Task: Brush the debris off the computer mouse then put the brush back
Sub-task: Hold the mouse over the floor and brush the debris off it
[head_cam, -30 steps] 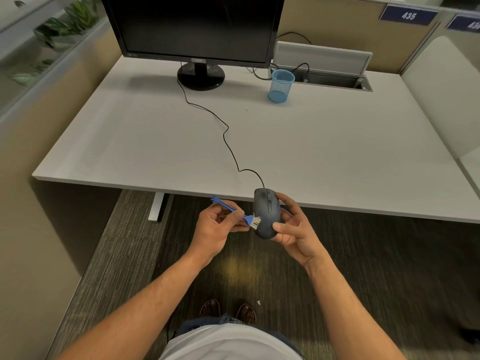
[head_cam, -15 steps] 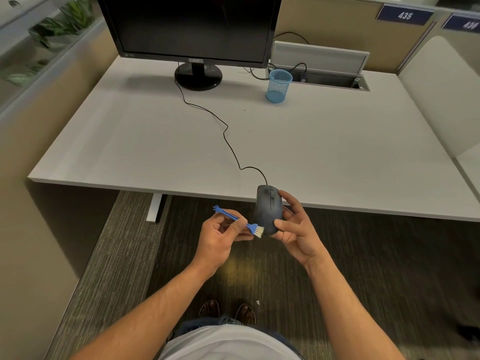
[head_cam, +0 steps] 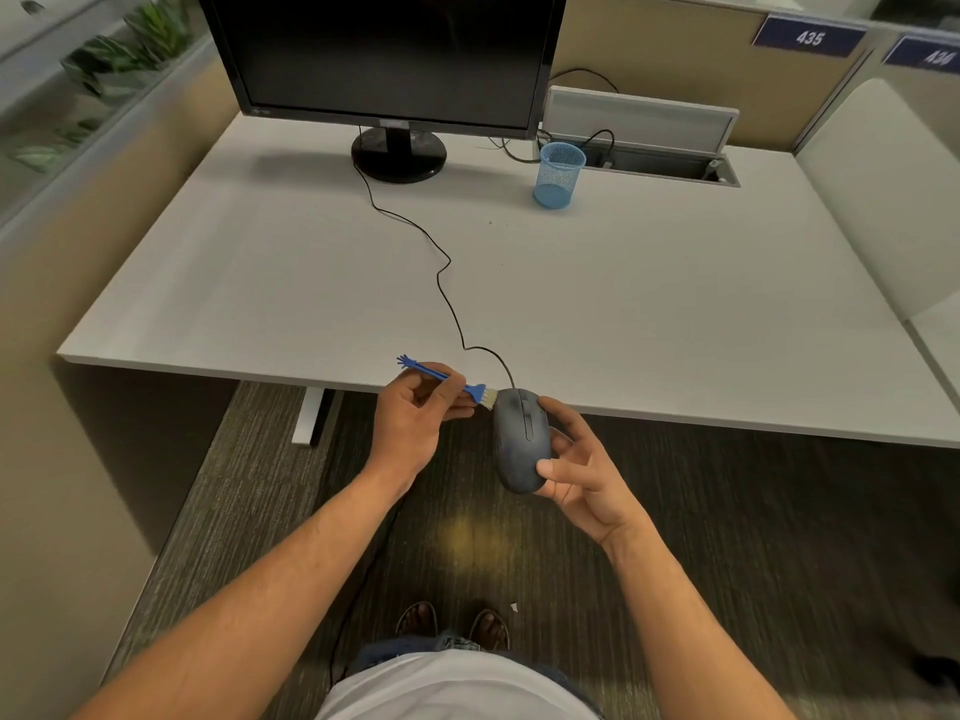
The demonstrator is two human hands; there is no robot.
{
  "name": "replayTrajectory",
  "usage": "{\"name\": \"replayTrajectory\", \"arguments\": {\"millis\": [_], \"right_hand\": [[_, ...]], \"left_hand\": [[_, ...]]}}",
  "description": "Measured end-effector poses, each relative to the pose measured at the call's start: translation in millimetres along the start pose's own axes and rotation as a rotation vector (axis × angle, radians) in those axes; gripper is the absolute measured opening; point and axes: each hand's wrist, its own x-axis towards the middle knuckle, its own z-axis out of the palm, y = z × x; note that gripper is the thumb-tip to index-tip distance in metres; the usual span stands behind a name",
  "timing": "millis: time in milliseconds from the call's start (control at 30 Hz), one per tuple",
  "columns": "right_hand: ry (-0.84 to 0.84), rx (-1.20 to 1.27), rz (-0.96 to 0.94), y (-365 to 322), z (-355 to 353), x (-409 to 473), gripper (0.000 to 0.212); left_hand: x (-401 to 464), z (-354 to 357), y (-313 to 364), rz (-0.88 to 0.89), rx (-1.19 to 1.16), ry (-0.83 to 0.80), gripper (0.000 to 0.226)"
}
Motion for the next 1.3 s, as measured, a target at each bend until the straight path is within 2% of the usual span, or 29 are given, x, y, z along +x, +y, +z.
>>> {"name": "replayTrajectory", "arguments": {"millis": [300,433,633,1300], "right_hand": [[0.014,-0.001,-0.009,-1.1,1.3,1.1,0.082],[0.028,-0.003,-0.022,-2.3,-0.2,4.2,0.082],[0.046,-0.004,-0.035,-3.2,-6.7,6.6,0.081],[0.099,0.031,-0.073,-2.9,-4.8,9.4,0.073]], "left_hand": [[-0.8,-0.5,-6.4,-0.047,-0.012,-0.01,0.006],[-11.2,1.3,-10.9,-0.083,-0.048,-0.04,0.017],[-24.3,1.4,-17.5,-0.1,-0.038,-0.067,0.022],[-55.7,5.3,-33.8,-0.126,-0.052,-0.083,0.023]]}}
